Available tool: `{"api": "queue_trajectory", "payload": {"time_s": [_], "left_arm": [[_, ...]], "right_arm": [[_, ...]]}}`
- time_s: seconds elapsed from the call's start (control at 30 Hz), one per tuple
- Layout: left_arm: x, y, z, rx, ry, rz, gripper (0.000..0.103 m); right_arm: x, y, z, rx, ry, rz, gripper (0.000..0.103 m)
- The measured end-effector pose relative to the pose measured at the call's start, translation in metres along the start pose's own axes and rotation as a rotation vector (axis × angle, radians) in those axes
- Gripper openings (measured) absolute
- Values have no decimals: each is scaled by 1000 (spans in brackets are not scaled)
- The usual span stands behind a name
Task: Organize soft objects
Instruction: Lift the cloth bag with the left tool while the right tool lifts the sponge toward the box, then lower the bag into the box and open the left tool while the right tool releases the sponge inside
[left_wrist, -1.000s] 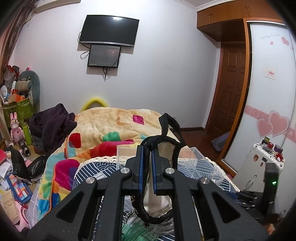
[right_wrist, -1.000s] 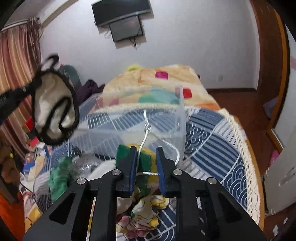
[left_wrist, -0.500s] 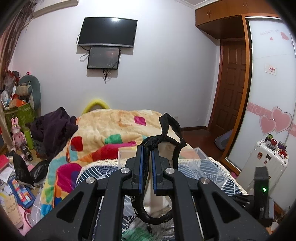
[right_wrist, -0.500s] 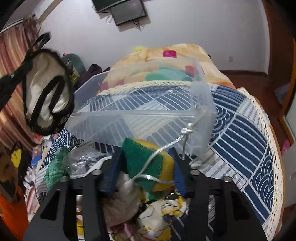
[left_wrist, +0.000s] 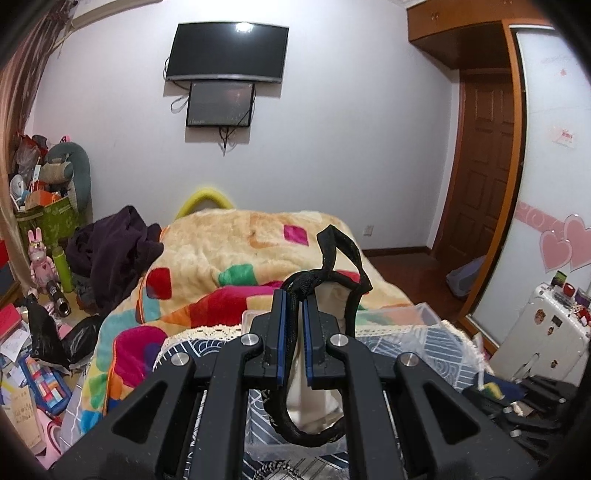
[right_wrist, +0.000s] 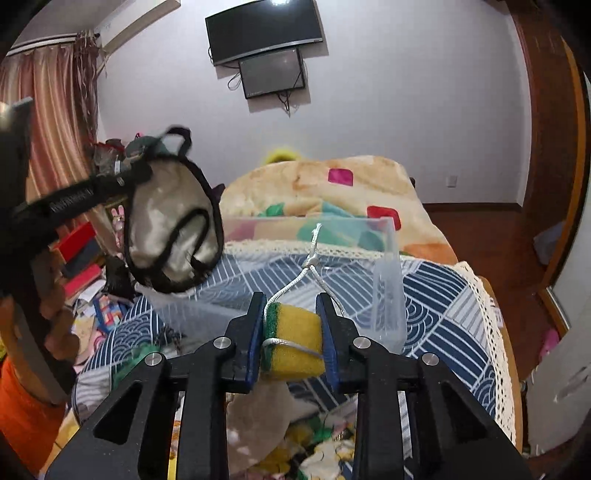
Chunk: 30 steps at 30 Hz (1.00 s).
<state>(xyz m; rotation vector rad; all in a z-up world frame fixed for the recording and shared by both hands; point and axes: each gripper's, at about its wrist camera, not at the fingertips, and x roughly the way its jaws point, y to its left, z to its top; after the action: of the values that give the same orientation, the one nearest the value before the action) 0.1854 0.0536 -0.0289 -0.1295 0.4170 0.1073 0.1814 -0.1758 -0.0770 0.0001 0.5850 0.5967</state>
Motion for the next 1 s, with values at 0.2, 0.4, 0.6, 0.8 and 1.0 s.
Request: {"api": "queue_trajectory", "payload": {"time_s": [0.2, 0.4, 0.6, 0.8, 1.0], "left_arm": [[36, -2, -17, 19, 150, -9, 7], [39, -5, -33, 40, 181, -14, 7], [42, -2, -31, 16, 225, -33, 12], [42, 2, -33, 8, 243, -30, 43], [35, -5, -36, 42, 238, -42, 60]], "right_arm": [[6, 1, 9, 6, -28, -5, 23], [-5, 4, 9, -9, -57, 0, 22], [-27, 8, 19, -21, -149, -5, 22], [1, 10, 32, -36, -135, -56, 22], [36, 7, 27, -29, -21, -97, 26]]}}
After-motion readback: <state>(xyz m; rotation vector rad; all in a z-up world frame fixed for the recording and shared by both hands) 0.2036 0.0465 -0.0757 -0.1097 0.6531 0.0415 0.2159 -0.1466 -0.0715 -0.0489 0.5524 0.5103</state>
